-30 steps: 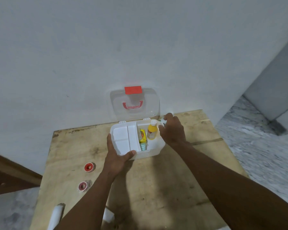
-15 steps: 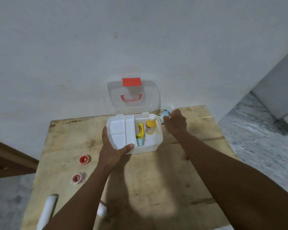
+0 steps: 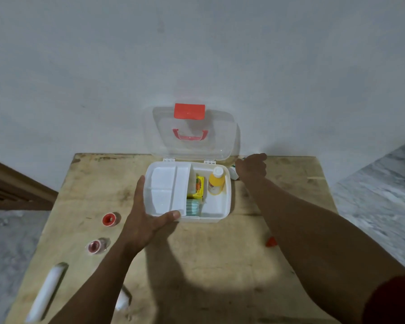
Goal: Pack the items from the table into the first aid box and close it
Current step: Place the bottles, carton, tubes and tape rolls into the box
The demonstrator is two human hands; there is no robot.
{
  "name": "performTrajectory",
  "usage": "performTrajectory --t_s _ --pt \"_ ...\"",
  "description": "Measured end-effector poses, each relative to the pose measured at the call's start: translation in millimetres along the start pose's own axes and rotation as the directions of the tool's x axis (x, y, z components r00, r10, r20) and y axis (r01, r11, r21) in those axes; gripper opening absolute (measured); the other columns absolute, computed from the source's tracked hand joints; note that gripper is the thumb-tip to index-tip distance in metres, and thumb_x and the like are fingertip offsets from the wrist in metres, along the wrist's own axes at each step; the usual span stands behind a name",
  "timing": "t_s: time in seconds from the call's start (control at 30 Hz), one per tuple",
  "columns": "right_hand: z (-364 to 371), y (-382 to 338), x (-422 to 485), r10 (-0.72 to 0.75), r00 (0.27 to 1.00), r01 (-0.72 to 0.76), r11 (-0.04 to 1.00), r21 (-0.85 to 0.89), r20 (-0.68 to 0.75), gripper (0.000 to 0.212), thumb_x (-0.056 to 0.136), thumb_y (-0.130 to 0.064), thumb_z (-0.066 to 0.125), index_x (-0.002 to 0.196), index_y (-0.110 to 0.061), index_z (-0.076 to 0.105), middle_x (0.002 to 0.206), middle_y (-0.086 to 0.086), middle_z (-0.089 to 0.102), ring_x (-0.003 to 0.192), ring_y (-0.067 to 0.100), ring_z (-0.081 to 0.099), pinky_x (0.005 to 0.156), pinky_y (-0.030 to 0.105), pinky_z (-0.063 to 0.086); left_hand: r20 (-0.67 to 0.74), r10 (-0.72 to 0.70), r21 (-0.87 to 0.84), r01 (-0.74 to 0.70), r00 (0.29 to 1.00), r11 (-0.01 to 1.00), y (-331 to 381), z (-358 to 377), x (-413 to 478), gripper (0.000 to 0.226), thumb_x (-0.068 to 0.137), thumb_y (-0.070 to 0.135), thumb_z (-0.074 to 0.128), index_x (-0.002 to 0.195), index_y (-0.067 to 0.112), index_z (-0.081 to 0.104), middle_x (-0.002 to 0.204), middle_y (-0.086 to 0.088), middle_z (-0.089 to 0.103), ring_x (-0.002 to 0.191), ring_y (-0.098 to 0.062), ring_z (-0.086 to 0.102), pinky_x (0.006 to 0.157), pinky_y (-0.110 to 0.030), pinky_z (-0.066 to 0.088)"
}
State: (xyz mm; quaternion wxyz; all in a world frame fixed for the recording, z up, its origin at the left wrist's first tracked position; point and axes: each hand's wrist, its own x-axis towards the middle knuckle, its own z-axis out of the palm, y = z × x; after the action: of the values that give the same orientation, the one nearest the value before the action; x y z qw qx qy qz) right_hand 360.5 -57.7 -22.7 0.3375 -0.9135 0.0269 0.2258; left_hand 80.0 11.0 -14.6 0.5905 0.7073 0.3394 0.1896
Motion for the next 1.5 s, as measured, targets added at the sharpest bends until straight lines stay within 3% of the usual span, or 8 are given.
performTrajectory --t_s 0.23,0.47,0.7,0.8,0.93,1.13,1.33,1.5 --pt "-11 9 -12 0.026 0.997 -0.035 0.990 0.137 0.067 0.064 0.078 -0.017 0.064 0.130 -0.015 0.028 0.087 0.004 0.053 0.098 0.034 0.063 0.087 0.048 0.057 0.012 0.001 -0.014 -0.001 1.000 1.000 -2 -3 -1 0.087 0.073 0.017 0.086 0.138 0.038 0.032 0.120 0.025 0.054 0.113 0.006 0.055 0.080 -0.018 0.057" --pt "-51 26 -57 -0.132 0.990 0.113 0.948 0.297 0.044 0.081 0.070 -0.022 0.071 0.131 -0.050 0.026 0.116 0.008 0.055 0.095 0.034 0.065 0.077 0.052 0.061 0.029 0.027 -0.032 -0.027 0.999 0.999 -5 -6 -1 0.091 0.065 0.028 0.086 0.138 0.029 0.032 0.120 0.026 0.054 0.114 0.003 0.055 0.085 -0.023 0.056" --pt "-84 30 -111 -0.334 0.943 0.287 0.811 0.510 -0.001 0.065 0.074 -0.008 0.075 0.119 -0.038 0.039 0.110 0.022 0.058 0.096 0.039 0.067 0.072 0.058 0.060 0.007 0.025 -0.043 -0.025 1.000 0.999 -12 -7 0 0.105 0.060 0.035 0.088 0.143 0.036 0.024 0.126 0.018 0.052 0.115 -0.007 0.055 0.088 -0.033 0.055" --pt "-78 32 -133 -0.434 0.899 0.418 0.816 0.400 -0.056 0.067 0.070 -0.011 0.079 0.118 -0.035 0.037 0.085 0.016 0.064 0.079 0.033 0.069 0.073 0.051 0.062 0.009 0.018 -0.034 -0.018 1.000 0.999 -14 -7 -1 0.113 0.061 0.035 0.088 0.149 0.032 0.018 0.131 0.009 0.049 0.118 -0.018 0.051 0.096 -0.045 0.052" --pt "-53 36 -156 -0.550 0.827 0.563 0.811 0.158 -0.117 0.071 0.072 -0.013 0.083 0.125 -0.025 0.037 0.082 -0.006 0.059 0.069 0.010 0.061 0.064 0.022 0.054 0.019 0.052 -0.053 -0.051 0.998 0.997 -13 -8 -2 0.109 0.061 0.032 0.088 0.147 0.029 0.020 0.122 0.020 0.049 0.109 -0.004 0.053 0.083 -0.027 0.052" --pt "-13 51 -148 -0.738 0.670 0.725 0.674 -0.145 -0.078 0.074 0.068 -0.022 0.087 0.125 -0.021 0.039 0.108 0.009 0.069 0.091 0.028 0.069 0.079 0.044 0.060 0.015 0.112 -0.065 -0.111 0.994 0.992 -13 -7 0 0.097 0.063 0.035 0.087 0.139 0.031 0.027 0.118 0.028 0.050 0.109 0.011 0.052 0.072 -0.010 0.054" --pt "1 61 -135 -0.792 0.606 0.717 0.583 -0.382 -0.073 0.077 0.066 -0.024 0.088 0.117 -0.028 0.030 0.101 0.014 0.070 0.085 0.035 0.064 0.072 0.048 0.057 0.023 0.149 -0.039 -0.148 0.989 0.988 -23 -7 9 0.098 0.066 0.025 0.092 0.142 0.019 0.029 0.127 0.013 0.053 0.118 -0.009 0.056 0.088 -0.037 0.059" --pt "4 60 -126 -0.799 0.595 0.715 0.575 -0.397 -0.085 0.073 0.066 -0.020 0.088 0.113 -0.024 0.033 0.098 0.014 0.071 0.083 0.035 0.063 0.070 0.048 0.056 0.010 0.138 -0.040 -0.138 0.990 0.990 -22 -6 9 0.094 0.068 0.022 0.090 0.140 0.020 0.029 0.125 0.016 0.052 0.118 -0.006 0.055 0.088 -0.034 0.060"
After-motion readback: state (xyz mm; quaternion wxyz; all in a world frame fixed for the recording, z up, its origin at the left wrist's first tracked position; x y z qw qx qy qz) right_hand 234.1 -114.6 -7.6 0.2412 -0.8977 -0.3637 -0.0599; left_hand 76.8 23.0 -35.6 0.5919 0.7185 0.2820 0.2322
